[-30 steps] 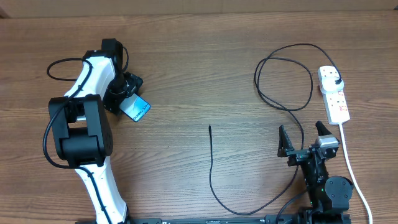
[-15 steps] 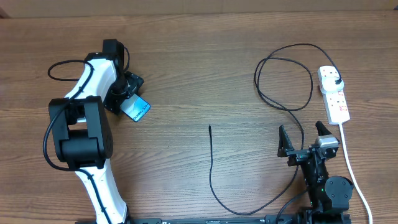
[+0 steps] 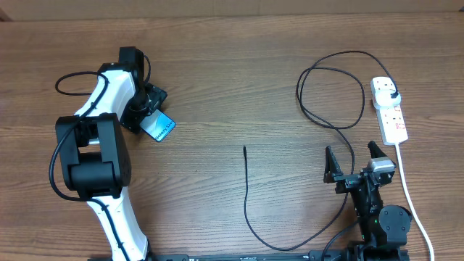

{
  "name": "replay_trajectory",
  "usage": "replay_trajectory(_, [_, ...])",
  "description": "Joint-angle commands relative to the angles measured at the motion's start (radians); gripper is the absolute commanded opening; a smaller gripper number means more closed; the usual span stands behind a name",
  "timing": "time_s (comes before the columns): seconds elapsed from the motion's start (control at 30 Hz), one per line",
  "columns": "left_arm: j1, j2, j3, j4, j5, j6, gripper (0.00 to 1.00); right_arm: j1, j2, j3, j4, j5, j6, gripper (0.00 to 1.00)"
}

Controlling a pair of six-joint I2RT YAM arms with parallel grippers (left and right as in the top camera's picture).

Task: Plug charger to phone and switch on socket
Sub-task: 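Lower the left gripper and close it on the phone's long edges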

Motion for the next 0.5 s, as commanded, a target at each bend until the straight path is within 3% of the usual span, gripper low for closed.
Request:
replay_trajectory(0.0, [0.003,0.047,-0.047,0.008,0.092,-0.033,1.00,0.005,-0.009,-0.011,0.004,-0.008,-0.001,1.00])
replay_trajectory(0.47, [0.040,0.047,-0.047,-0.063,0.093,-0.059,1.00,0.005,-0.009,-0.011,0.004,-0.008,-0.001,1.00])
